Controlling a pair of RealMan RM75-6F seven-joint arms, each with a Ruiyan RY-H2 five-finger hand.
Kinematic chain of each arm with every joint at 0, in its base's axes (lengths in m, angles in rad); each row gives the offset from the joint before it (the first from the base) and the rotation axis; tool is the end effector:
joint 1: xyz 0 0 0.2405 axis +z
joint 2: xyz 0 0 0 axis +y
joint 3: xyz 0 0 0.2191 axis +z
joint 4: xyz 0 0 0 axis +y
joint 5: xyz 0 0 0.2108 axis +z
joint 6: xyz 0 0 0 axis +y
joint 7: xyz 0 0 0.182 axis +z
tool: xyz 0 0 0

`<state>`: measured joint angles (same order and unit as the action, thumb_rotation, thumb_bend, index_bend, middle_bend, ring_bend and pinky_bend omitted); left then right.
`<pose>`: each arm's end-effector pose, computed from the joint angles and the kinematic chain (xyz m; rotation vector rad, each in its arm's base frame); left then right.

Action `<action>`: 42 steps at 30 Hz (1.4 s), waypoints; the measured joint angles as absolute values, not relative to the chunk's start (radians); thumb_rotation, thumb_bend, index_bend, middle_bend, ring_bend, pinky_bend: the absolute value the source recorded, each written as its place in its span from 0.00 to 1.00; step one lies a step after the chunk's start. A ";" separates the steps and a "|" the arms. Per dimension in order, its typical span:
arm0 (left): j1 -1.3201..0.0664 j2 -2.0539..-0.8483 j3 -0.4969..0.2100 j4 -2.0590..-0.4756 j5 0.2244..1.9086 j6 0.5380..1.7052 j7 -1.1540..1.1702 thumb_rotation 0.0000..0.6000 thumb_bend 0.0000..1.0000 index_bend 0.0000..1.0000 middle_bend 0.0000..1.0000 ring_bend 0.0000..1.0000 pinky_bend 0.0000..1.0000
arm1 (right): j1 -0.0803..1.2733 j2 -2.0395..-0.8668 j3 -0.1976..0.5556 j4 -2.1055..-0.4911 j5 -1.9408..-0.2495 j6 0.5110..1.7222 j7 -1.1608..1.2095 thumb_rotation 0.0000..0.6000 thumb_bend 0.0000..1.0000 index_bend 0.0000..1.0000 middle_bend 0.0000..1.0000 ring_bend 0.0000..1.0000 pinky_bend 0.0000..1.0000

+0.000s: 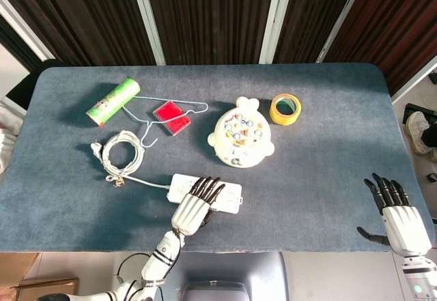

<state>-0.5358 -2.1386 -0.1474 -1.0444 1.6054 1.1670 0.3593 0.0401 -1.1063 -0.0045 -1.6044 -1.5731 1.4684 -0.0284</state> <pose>-0.0534 0.2663 -0.1362 -1.8950 -0.7423 -1.1853 -0.2842 -0.1916 0.1293 1.4762 -0.9173 0.8279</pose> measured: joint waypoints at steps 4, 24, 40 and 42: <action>-0.544 -2.150 -0.140 -1.045 1.594 1.163 0.365 1.00 0.40 0.00 0.02 0.00 0.12 | 0.040 -1.104 -0.004 -1.605 -1.571 1.470 -0.022 1.00 0.23 0.00 0.08 0.00 0.00; -0.580 -2.200 -0.145 -0.994 1.548 1.185 0.362 1.00 0.44 0.17 0.25 0.24 0.21 | 0.035 -1.090 -0.011 -1.599 -1.591 1.485 0.019 1.00 0.23 0.00 0.08 0.00 0.00; -0.590 -2.206 -0.128 -0.974 1.554 1.221 0.321 1.00 0.54 0.35 0.47 0.42 0.45 | 0.108 -1.153 -0.028 -1.521 -1.716 1.435 -0.004 1.00 0.25 0.00 0.08 0.00 0.00; -0.590 -2.203 -0.127 -0.978 1.552 1.222 0.330 1.00 0.54 0.35 0.47 0.42 0.46 | 0.149 -1.187 -0.033 -1.487 -1.761 1.406 -0.004 1.00 0.30 0.00 0.08 0.00 0.00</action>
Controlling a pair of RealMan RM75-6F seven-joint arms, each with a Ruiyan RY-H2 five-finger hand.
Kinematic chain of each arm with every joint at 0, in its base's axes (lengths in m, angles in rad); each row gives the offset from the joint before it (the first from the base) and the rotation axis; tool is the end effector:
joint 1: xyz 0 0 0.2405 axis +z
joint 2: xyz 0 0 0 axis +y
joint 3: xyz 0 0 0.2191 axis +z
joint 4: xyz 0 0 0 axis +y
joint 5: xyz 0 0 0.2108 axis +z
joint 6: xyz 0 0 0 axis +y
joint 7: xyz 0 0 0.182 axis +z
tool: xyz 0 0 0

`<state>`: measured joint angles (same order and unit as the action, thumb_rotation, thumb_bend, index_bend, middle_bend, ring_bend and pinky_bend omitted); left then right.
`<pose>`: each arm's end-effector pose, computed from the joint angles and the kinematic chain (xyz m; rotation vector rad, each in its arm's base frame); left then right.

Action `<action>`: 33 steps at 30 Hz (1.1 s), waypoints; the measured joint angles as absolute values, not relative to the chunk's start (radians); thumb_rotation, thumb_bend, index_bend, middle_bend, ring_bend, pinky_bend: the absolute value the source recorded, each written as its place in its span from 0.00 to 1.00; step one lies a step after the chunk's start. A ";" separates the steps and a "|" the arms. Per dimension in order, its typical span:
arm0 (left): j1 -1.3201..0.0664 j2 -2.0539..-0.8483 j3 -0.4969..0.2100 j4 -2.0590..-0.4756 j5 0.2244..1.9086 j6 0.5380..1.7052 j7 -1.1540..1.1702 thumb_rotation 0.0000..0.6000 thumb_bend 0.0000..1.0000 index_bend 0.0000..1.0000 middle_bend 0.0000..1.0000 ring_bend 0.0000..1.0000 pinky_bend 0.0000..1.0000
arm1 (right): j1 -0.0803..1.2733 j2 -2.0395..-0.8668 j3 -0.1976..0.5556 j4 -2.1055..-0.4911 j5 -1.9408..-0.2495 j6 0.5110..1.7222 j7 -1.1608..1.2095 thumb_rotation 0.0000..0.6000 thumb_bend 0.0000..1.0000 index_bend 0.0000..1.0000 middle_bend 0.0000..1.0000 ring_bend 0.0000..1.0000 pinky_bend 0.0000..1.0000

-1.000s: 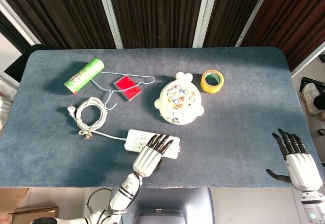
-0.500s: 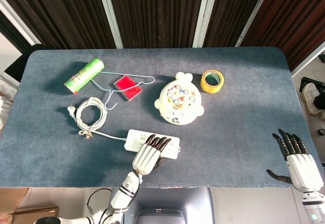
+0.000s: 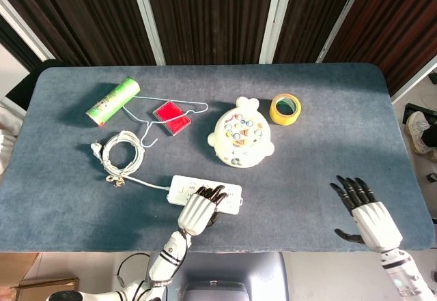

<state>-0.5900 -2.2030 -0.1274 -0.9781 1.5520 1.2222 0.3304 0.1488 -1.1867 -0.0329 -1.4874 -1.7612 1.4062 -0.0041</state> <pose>-0.0419 0.2665 -0.1429 -1.8621 -0.7604 -1.2276 -0.2553 -0.2084 0.0872 1.7592 -0.8118 0.9164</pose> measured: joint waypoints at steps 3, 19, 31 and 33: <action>-0.591 -2.199 -0.129 -0.985 1.550 1.228 0.336 1.00 0.54 0.35 0.47 0.42 0.46 | 0.215 -1.235 -0.042 -1.451 -1.824 1.356 0.008 1.00 0.46 0.02 0.09 0.00 0.00; -0.593 -2.194 -0.119 -0.982 1.549 1.244 0.340 1.00 0.54 0.35 0.47 0.42 0.46 | 0.432 -1.472 -0.118 -1.319 -1.962 1.156 0.061 1.00 0.79 0.01 0.10 0.00 0.00; -0.587 -2.176 -0.110 -1.028 1.550 1.255 0.335 1.00 0.53 0.35 0.46 0.42 0.46 | 0.509 -1.537 -0.116 -1.226 -1.942 1.153 0.177 1.00 0.84 0.00 0.10 0.00 0.00; -0.588 -2.175 -0.111 -1.033 1.546 1.252 0.341 1.00 0.53 0.35 0.46 0.42 0.46 | 0.521 -1.557 -0.117 -1.213 -1.937 1.160 0.194 1.00 0.84 0.00 0.10 0.00 0.00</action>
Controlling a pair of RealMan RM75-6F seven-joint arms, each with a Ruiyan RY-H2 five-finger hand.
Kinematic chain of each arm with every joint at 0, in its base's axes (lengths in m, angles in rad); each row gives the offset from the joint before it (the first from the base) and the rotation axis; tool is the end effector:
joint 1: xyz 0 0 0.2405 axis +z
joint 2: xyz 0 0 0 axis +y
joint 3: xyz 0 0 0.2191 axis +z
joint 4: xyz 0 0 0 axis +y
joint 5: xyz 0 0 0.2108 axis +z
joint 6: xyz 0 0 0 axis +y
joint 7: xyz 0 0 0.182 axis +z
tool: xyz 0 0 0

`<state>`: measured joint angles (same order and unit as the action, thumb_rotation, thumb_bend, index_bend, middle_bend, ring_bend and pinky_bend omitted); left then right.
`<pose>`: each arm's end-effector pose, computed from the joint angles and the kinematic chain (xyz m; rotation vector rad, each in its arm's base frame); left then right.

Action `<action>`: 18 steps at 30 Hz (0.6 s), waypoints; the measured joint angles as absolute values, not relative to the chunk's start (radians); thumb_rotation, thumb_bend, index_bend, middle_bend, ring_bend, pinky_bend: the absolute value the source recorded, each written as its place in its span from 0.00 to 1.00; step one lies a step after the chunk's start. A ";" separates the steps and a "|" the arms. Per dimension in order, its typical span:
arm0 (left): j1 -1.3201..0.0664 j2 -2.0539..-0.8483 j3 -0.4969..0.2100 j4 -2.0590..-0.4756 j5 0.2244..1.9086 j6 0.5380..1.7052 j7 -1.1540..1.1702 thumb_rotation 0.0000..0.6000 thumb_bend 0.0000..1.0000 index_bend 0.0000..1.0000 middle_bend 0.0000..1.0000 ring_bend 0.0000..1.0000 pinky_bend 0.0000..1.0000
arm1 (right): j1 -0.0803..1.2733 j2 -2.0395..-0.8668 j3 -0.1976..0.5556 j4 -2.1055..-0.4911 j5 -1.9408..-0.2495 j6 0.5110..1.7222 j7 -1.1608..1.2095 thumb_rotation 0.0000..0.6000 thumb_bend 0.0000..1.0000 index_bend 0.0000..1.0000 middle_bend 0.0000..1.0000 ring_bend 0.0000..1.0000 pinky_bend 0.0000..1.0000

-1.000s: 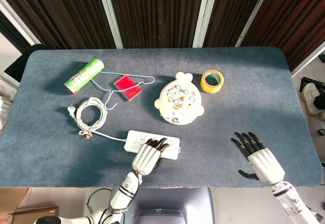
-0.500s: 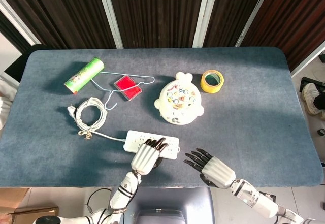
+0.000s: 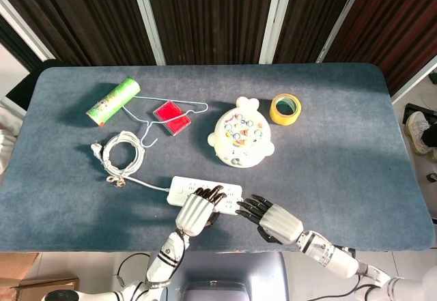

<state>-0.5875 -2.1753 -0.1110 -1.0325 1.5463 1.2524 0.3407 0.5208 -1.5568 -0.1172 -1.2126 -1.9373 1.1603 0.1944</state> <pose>-0.0394 0.2629 -0.1346 -1.8487 -0.7604 -1.2566 -0.1710 -0.2379 -0.0585 2.3221 -0.8109 1.0901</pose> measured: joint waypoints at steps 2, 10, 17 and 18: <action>-0.588 -2.176 -0.112 -1.032 1.542 1.249 0.344 1.00 0.53 0.35 0.46 0.42 0.46 | 0.530 -1.570 -0.120 -1.210 -1.932 1.160 0.203 1.00 0.84 0.00 0.10 0.00 0.00; -0.588 -2.178 -0.110 -1.031 1.539 1.248 0.348 1.00 0.53 0.35 0.46 0.42 0.46 | 0.560 -1.622 -0.125 -1.199 -1.884 1.088 0.191 1.00 0.84 0.00 0.10 0.00 0.00; -0.587 -2.172 -0.109 -1.035 1.546 1.260 0.343 1.00 0.53 0.35 0.47 0.42 0.46 | 0.576 -1.646 -0.128 -1.197 -1.828 1.026 0.152 1.00 0.84 0.00 0.10 0.00 0.00; -0.588 -2.171 -0.109 -1.035 1.547 1.262 0.341 1.00 0.53 0.35 0.47 0.42 0.46 | 0.577 -1.646 -0.128 -1.203 -1.820 1.020 0.144 1.00 0.84 0.00 0.10 0.00 0.00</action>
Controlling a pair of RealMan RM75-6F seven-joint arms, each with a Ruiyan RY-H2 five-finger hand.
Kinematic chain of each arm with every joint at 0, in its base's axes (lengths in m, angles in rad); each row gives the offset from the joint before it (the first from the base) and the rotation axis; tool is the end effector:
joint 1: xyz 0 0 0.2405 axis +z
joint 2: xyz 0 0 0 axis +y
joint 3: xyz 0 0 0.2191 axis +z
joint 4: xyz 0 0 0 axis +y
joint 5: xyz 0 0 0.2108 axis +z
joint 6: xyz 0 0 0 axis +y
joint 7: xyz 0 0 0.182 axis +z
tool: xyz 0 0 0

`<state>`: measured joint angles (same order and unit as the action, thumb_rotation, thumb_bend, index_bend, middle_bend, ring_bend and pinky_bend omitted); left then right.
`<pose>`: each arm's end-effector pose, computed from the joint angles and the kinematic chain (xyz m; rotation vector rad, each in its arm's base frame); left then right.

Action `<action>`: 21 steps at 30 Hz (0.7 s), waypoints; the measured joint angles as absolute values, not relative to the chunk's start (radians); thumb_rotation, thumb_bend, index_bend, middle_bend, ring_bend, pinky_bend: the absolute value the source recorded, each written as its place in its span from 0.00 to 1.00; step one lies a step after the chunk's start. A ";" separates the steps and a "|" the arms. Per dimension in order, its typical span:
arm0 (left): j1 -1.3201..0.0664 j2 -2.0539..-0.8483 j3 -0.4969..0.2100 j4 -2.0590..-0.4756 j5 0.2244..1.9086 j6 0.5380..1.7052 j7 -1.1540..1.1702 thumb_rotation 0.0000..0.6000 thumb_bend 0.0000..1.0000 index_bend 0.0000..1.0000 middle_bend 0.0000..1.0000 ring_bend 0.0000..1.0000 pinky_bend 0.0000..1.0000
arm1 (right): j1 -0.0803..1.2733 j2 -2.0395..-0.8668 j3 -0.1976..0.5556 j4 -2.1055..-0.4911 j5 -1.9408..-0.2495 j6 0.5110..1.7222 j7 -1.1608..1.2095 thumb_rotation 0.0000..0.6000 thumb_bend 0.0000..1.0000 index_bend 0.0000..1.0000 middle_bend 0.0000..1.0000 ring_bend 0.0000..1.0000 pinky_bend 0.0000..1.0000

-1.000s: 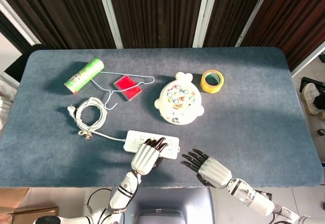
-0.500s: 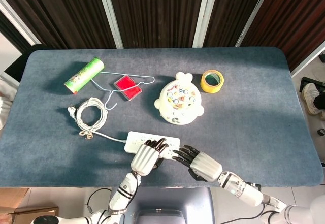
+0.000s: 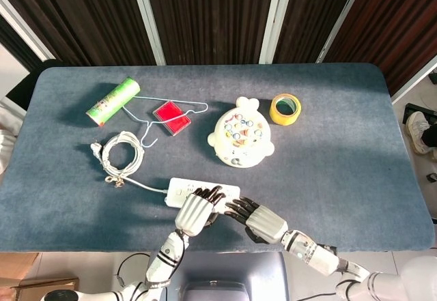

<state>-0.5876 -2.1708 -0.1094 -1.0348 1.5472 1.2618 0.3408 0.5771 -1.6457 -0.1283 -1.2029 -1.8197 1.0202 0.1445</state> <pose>-0.0400 0.2634 -0.1323 -1.8417 -0.7537 -1.2609 -0.1650 -0.2396 -0.0966 2.3616 -0.8990 0.9690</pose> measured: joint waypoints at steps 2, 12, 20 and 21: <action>-0.588 -2.169 -0.109 -1.037 1.550 1.266 0.337 1.00 0.53 0.35 0.47 0.42 0.45 | 0.579 -1.644 -0.129 -1.213 -1.808 1.012 0.135 1.00 0.84 0.00 0.10 0.00 0.00; -0.590 -2.138 -0.109 -1.093 1.577 1.297 0.339 1.00 0.53 0.35 0.47 0.42 0.45 | 0.578 -1.626 -0.132 -1.243 -1.778 1.024 0.101 1.00 0.84 0.00 0.10 0.00 0.00; -0.571 -1.983 -0.138 -1.256 1.591 1.359 0.347 1.00 0.53 0.34 0.46 0.42 0.45 | 0.548 -1.562 -0.139 -1.265 -1.812 1.175 0.119 1.00 0.84 0.00 0.10 0.00 0.00; -0.564 -1.959 -0.140 -1.275 1.589 1.364 0.346 1.00 0.53 0.34 0.46 0.42 0.44 | 0.540 -1.544 -0.141 -1.270 -1.819 1.208 0.123 1.00 0.84 0.00 0.10 0.00 0.00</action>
<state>-0.5638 -1.9593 -0.1397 -1.2751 1.5885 1.3645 0.3464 0.5401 -1.5441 -0.1408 -1.2699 -1.8191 1.2083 0.1226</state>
